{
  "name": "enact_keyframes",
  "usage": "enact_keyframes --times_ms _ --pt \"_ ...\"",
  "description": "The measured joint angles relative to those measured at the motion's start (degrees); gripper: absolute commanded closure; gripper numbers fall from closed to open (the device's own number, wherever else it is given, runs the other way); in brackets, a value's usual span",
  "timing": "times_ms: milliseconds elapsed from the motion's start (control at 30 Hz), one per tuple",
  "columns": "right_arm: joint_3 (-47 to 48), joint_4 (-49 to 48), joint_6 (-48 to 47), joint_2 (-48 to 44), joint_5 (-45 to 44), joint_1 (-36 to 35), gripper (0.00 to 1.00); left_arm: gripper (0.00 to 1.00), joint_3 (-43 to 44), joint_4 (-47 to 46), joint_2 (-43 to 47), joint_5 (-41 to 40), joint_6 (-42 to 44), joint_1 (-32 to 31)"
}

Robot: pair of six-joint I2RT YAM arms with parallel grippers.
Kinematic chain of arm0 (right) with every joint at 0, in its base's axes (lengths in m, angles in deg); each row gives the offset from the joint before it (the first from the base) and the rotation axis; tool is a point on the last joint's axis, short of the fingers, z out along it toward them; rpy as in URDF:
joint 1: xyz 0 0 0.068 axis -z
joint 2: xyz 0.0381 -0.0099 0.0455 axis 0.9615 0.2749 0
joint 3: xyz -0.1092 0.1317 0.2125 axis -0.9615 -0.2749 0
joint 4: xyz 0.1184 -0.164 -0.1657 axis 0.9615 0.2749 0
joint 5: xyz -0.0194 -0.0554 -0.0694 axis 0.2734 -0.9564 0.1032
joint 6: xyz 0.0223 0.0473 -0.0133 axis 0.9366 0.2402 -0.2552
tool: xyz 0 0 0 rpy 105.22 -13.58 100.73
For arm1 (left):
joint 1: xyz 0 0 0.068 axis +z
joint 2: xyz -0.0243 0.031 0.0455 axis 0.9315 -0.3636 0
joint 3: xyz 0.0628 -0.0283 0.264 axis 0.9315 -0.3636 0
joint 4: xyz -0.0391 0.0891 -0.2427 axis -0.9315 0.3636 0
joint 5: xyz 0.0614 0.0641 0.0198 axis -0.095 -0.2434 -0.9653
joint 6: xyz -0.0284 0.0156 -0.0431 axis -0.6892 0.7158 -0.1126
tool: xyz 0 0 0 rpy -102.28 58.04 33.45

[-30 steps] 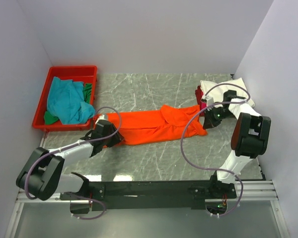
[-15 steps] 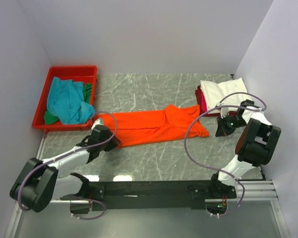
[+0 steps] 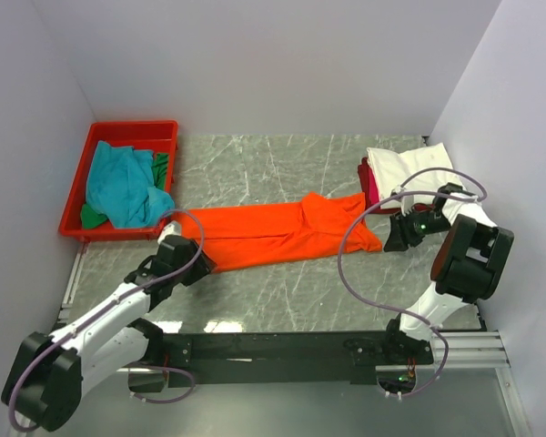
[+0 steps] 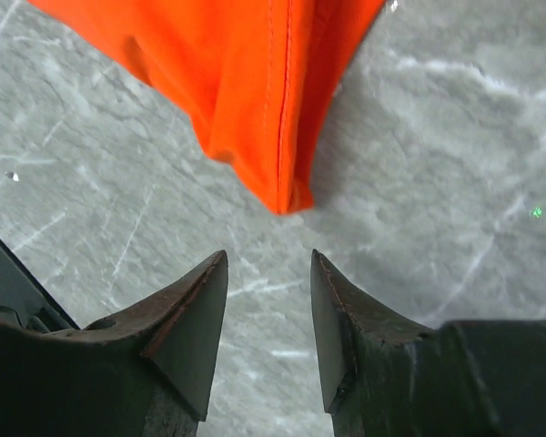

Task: Fold and stack the t-shirts
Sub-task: Fold the tshirt

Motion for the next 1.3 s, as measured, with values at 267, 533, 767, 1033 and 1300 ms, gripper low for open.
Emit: enact_keyframes --times_ms 267,533,767,1033,1300 --pt "1.07 -1.38 1.86 4.72 1.18 -3.21 0.51 0.49 1.62 -1.86 -4.24 -0.66 0.15 0.00" --pt "2.36 -3.58 4.42 7.10 0.76 -6.60 0.98 0.51 3.15 -7.45 -13.11 -0.85 0.44 0.44" --pt "1.01 -4.44 3.85 5.09 -3.54 -3.85 1.00 0.58 1.49 -11.13 -13.40 0.44 0.20 3.69" --pt "0.55 -2.47 0.46 1.95 -7.48 -0.74 1.00 0.59 -1.66 -8.66 -7.43 1.01 -0.09 5.79" --pt "-2.08 -2.21 -1.22 -3.21 -12.07 -0.70 0.52 0.51 -2.38 -2.38 0.90 3.48 0.70 5.90"
